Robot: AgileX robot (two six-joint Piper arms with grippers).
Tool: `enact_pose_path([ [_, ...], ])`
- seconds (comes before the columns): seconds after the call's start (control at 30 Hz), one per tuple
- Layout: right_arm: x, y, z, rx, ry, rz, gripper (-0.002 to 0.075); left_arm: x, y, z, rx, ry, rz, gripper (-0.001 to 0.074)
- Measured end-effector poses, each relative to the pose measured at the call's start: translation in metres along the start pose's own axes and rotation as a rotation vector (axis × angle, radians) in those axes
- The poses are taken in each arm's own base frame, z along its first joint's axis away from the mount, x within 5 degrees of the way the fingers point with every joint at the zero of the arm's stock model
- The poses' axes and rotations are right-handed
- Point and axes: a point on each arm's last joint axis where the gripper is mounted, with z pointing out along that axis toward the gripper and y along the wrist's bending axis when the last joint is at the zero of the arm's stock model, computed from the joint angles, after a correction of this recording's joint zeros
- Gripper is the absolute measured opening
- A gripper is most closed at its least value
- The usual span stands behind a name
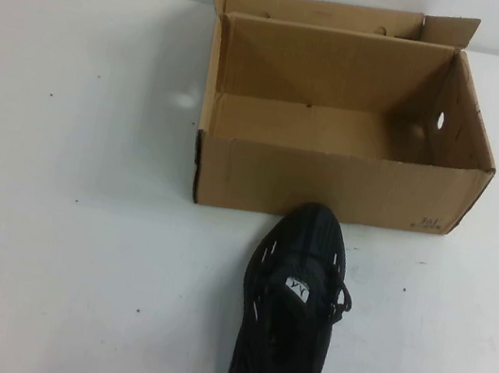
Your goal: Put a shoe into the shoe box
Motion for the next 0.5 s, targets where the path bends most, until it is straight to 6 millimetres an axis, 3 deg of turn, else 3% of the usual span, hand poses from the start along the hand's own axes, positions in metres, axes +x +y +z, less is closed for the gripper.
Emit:
enact_pose_path([
  [0.5,-0.0002,0.0002,0.0000,-0.002,-0.002,0.005,-0.0017,0.0000,0.0000,0.0000,0.000,0.000,0.000,-0.0002],
])
